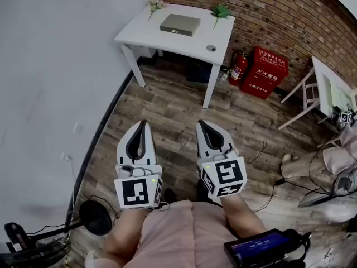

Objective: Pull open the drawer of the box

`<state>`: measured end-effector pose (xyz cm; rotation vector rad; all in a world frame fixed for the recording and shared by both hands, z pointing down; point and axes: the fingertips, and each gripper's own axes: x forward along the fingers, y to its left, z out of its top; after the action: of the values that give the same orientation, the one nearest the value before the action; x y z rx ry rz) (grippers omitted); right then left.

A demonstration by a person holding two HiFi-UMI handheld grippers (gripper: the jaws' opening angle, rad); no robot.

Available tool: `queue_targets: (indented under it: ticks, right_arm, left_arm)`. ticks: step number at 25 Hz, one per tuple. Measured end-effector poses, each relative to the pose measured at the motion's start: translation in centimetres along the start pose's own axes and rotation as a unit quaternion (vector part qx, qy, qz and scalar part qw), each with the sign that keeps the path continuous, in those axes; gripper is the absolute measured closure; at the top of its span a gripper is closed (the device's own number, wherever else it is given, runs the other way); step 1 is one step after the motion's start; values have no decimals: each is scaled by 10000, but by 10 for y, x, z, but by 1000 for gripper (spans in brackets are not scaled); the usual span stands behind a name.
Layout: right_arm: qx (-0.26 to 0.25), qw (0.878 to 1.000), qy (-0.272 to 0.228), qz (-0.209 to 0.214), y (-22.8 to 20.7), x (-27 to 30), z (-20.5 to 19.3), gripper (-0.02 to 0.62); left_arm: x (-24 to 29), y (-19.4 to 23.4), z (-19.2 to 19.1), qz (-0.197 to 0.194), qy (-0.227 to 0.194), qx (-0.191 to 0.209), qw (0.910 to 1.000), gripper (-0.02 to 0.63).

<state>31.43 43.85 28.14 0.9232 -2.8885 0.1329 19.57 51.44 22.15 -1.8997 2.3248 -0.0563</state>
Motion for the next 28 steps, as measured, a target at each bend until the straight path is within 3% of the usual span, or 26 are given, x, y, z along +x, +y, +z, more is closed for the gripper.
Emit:
queue_targets:
  ticks: [2,3,4,18,28]
  right_arm:
    - [-12,10000,-68,50,-6,0,3,572]
    - [-23,9999,-61,100,-9,0,3,496]
    - [-34,9999,-43,143,-13,1,2,476]
    - [-254,9986,67,457,-77,9,-3,466]
    - [-276,9987,145,394,-92,62,-8,463]
  left_arm:
    - [4,-6,0,-46,-35,-108,9999,582]
    - [7,-11,-1,-87,-24,-135,9999,530]
    - [9,-16,-2,-100,3,-130,9999,496]
    - [33,-52,-8,551,147,46,9984,471]
    - [75,-25,-35,543,316,18,9980,474]
